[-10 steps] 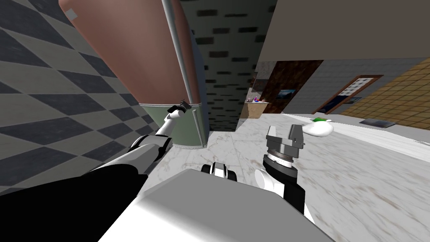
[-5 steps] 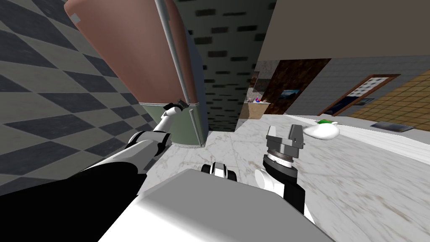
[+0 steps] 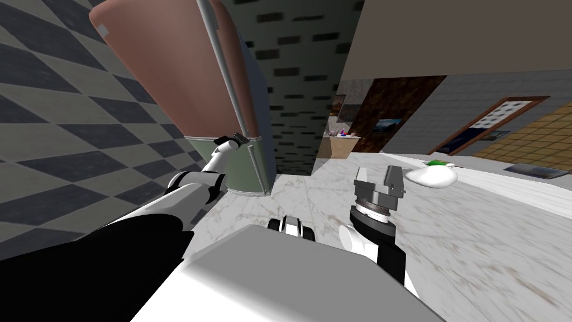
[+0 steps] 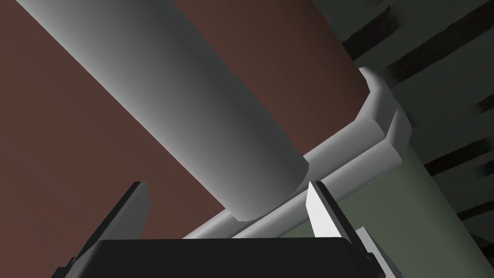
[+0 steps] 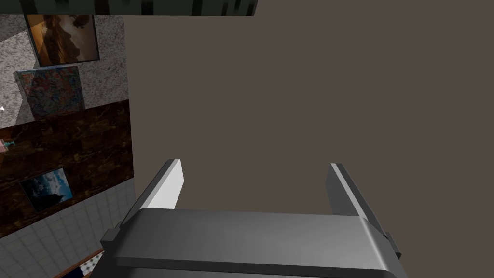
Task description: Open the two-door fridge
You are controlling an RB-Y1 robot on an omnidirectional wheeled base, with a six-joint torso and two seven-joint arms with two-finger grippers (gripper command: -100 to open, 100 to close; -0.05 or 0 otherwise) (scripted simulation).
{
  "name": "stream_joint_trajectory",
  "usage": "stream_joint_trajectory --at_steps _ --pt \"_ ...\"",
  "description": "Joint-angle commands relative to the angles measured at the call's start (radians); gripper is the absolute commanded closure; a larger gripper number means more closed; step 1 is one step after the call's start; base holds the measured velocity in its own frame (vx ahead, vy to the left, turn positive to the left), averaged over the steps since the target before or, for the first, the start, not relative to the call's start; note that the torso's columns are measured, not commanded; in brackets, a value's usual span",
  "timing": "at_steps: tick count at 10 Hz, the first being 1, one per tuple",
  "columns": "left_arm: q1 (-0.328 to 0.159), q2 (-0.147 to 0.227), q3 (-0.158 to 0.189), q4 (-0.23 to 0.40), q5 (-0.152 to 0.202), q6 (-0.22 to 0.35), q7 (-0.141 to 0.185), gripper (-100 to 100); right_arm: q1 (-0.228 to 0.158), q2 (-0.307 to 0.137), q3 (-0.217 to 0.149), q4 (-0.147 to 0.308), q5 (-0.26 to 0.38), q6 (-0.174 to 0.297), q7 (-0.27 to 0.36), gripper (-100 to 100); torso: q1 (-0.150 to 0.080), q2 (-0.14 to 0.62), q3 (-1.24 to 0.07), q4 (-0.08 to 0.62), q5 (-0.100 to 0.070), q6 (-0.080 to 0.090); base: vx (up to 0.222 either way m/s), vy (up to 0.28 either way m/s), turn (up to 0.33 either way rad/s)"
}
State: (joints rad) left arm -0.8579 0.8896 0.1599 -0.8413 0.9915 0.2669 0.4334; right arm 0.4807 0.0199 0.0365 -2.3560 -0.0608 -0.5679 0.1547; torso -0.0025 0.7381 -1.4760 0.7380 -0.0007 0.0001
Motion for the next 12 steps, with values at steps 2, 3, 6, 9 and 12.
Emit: stream_joint_trajectory --at_steps 2,3,6,9,12 --pt "-0.057 0.031 0.010 0.099 0.041 0.043 -0.009 -100 0.000 0.000 0.000 0.000 0.000 0.000 0.000 0 0.000 0.000 0.000 0.000 0.000 0.000 0.022 -0.157 0.054" --pt "-0.076 0.042 0.014 0.129 0.053 0.058 -0.011 -100 0.000 0.000 0.000 0.000 0.000 0.000 0.000 0 0.003 -0.001 -0.001 0.000 0.001 0.000 0.019 -0.144 0.050" --pt "-0.080 0.049 0.004 0.126 0.062 0.054 -0.023 -100 0.000 0.000 0.000 0.000 0.000 0.000 0.000 0 0.008 -0.004 -0.002 -0.001 0.002 0.000 0.058 -0.030 -0.004" --pt "-0.083 0.043 -0.001 0.104 0.078 0.068 -0.029 100 0.000 0.000 0.000 0.000 0.000 0.000 0.000 0 0.005 0.006 0.003 -0.001 0.003 0.004 -0.102 0.090 -0.012" --pt "-0.083 0.020 -0.016 0.062 0.112 0.096 -0.043 100 0.000 0.000 0.000 0.000 0.000 0.000 0.000 0 0.007 0.004 0.002 0.000 0.003 -0.003 -0.187 0.129 -0.030"
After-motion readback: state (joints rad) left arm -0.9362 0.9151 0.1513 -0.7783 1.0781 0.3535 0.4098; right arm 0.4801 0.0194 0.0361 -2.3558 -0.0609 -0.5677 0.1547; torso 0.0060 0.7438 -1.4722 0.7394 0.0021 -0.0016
